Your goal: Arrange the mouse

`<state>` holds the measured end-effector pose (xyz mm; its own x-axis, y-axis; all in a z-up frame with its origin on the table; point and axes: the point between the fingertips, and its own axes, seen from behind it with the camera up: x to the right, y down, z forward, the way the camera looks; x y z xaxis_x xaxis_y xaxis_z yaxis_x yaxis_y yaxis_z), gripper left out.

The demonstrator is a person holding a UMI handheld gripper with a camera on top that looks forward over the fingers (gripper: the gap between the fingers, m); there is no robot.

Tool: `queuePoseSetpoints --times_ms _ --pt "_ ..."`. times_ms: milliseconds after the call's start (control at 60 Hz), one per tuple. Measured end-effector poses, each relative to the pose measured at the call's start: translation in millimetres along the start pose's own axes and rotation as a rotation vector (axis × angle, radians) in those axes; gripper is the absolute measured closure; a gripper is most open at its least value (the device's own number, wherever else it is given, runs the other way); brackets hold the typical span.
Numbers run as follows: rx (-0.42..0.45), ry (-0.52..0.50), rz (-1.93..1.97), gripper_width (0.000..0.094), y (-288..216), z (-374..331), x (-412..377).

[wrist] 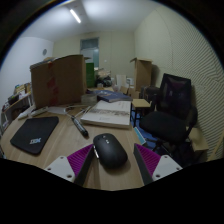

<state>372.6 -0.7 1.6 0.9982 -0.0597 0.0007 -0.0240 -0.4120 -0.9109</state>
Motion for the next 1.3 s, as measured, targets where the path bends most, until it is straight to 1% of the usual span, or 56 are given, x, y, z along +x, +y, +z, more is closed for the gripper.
queuePoseSetpoints --times_ms 33,67,83,100,150,200,283,350,450,467,483,533,617,717,750,767,833,883,917,967,1050,1117,1233,1300 --pt "-0.001 0.008 0.004 0.0123 -1.2 4.1 0.6" --pt "-0.001 0.015 0.006 0.0151 -2.4 7.8 0.4" --pt "-0.002 0.017 0.006 0.0133 -2.8 9.0 0.0" --pt "-0.003 0.019 0.007 0.0171 -3.0 10.1 -0.8" --pt "-0.004 0.030 0.012 0.0391 -3.7 10.4 -2.0" --pt "0.002 0.062 0.018 0.0435 -3.2 10.6 -1.1" --pt "0.007 0.112 0.034 0.0467 -1.4 9.3 0.6" --pt "0.006 0.142 0.062 0.0517 -2.0 6.9 2.0" --pt "0.004 0.164 0.064 0.0560 -1.4 -0.4 -1.4" --pt "0.010 0.161 0.062 0.0539 -3.5 -3.3 -3.8" --pt "0.021 0.157 0.055 0.0575 -6.9 -6.5 -6.9" --pt "0.075 0.166 0.032 0.0579 -28.9 -22.4 -13.8" --pt "0.194 0.188 0.042 0.0588 -88.2 -59.3 -33.7" --pt "0.308 0.130 0.029 0.0590 -161.1 -97.9 -95.7" --pt "0.335 0.107 0.025 0.0576 -178.1 -105.0 -120.9" --pt "0.341 0.096 0.024 0.0592 -184.4 -106.5 -133.9" --pt "0.349 0.041 0.030 0.0589 -199.9 -102.6 -183.9" --pt "0.324 0.000 0.031 0.0589 -193.8 -87.8 -220.0" --pt "0.295 -0.027 0.027 0.0592 -175.2 -74.7 -244.3" --pt "0.226 -0.068 0.011 0.0593 -155.0 -52.3 -276.9" --pt "0.095 -0.121 -0.052 0.0592 -96.0 -14.6 -319.7" --pt "0.027 -0.128 -0.080 0.0592 -70.6 0.5 -336.3" --pt "-0.044 -0.125 -0.062 0.0589 -48.6 18.6 -349.8" --pt "-0.066 -0.103 -0.061 0.0592 -45.1 25.9 -348.8"
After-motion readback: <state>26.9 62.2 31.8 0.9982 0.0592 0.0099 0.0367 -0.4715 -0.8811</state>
